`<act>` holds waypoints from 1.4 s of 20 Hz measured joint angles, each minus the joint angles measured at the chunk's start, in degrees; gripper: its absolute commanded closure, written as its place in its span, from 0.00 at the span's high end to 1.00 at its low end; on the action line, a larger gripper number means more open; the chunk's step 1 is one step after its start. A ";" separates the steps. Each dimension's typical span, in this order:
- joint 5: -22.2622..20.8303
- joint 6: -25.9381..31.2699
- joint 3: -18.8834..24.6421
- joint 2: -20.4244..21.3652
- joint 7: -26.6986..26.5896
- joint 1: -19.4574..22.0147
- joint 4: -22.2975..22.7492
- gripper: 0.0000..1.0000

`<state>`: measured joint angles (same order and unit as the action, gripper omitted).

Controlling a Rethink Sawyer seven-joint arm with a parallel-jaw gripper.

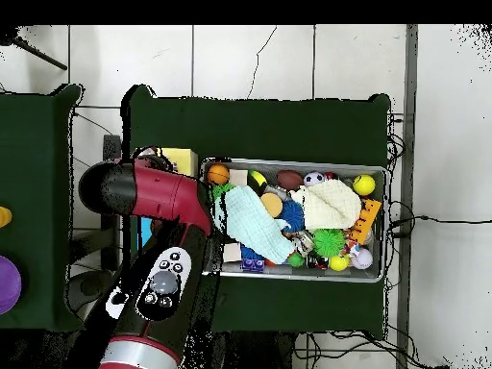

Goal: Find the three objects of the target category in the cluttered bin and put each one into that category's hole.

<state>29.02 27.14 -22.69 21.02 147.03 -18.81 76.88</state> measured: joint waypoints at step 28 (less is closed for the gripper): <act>-1.06 2.01 -1.77 -1.01 0.00 -0.88 -1.78 0.00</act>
<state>27.96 29.15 -24.46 20.01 147.03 -19.70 75.11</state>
